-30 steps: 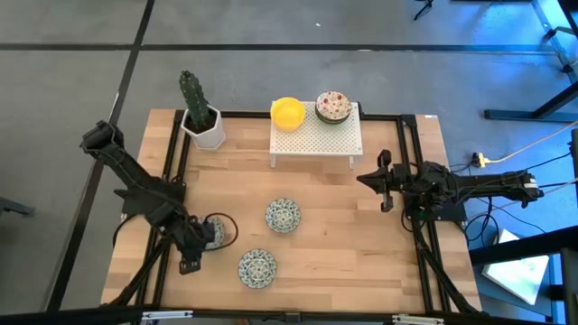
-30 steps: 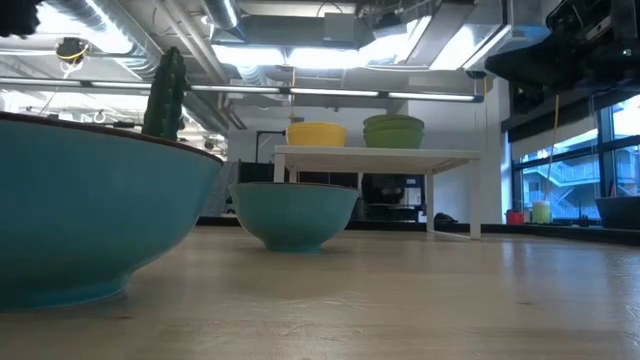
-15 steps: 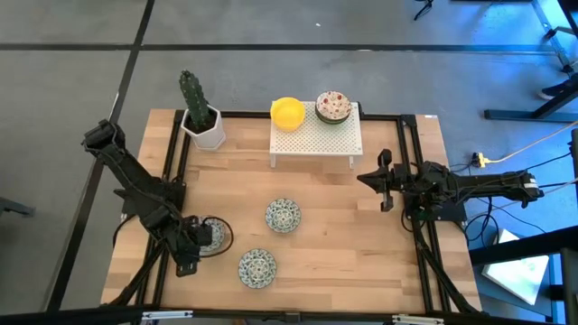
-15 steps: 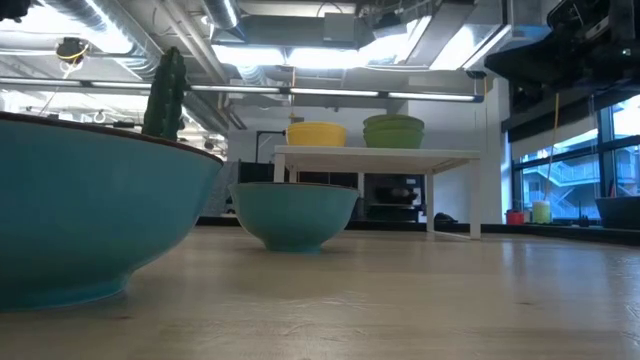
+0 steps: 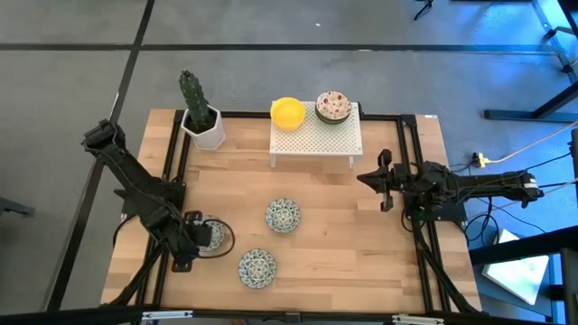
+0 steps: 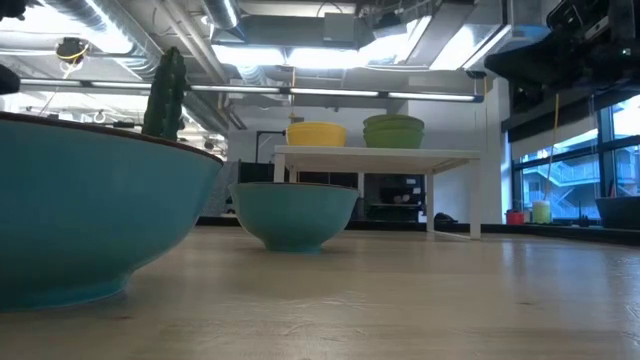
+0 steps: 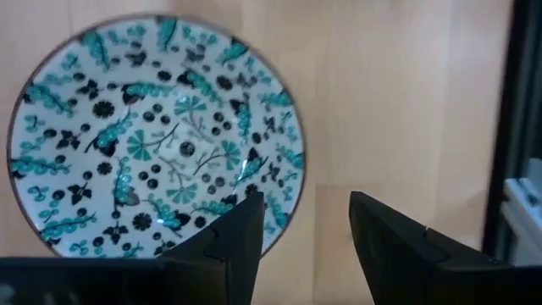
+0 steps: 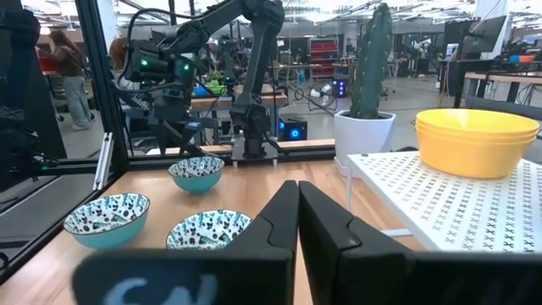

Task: Pick & Place Mini bowls
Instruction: Put the middle left blue bowl on the shelf

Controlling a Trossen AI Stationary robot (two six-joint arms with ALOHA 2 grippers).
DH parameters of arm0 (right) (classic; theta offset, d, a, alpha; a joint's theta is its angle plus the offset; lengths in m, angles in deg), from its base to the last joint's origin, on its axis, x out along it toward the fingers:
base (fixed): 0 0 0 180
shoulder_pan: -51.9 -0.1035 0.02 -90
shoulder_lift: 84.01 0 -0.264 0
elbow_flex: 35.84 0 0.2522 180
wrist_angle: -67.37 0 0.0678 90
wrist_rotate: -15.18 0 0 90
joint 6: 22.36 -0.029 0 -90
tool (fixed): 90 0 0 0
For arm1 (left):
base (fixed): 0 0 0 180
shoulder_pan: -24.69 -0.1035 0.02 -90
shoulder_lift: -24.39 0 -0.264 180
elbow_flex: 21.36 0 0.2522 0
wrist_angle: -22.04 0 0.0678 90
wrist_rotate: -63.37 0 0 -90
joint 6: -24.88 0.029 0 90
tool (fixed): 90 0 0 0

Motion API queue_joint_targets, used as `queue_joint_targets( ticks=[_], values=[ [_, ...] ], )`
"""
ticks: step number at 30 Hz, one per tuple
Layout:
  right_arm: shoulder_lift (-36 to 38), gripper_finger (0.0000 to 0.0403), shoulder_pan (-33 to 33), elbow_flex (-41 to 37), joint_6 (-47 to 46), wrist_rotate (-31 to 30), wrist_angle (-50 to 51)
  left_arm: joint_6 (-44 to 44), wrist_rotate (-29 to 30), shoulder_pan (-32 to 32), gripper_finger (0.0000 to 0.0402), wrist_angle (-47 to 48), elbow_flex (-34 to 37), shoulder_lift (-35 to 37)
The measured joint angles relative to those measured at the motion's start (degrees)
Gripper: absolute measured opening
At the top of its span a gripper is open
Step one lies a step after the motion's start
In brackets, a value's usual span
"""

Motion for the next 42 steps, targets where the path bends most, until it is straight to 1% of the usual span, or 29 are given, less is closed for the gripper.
queue_joint_targets(
  ticks=[9,17,22,27,32,38,42],
  values=[
    [-0.01,0.0013,0.0,0.0,-1.07,0.01,0.41,2.38,2.31,0.37,0.0164,-0.49,1.34,-0.76],
    [-0.02,0.0013,0.0,0.0,-1.07,0.01,0.41,5.51,-0.98,0.37,0.0164,-3.75,1.36,-7.22],
    [0.0,0.0013,0.0,0.0,-1.07,0.01,0.41,7.0,-0.62,0.37,0.0164,-5.61,1.35,-10.59],
    [-0.01,0.0013,0.0,0.0,-1.05,0.01,0.41,5.43,1.25,0.37,0.0159,-5.58,1.35,-13.74],
    [-0.02,0.0013,0.0,0.0,-1.05,0.01,0.41,3.99,2.42,0.37,0.0126,-5.54,1.12,-15.49],
    [0.0,0.0013,0.0,0.0,-1.05,-0.01,0.39,3.47,3.92,0.34,0.006,-4.48,0.82,-14.35],
    [-0.01,0.0013,0.0,0.0,-1.05,-0.02,0.4,6.28,5.12,0.31,0.0019,0.25,-1.72,-13.99]
  ],
)
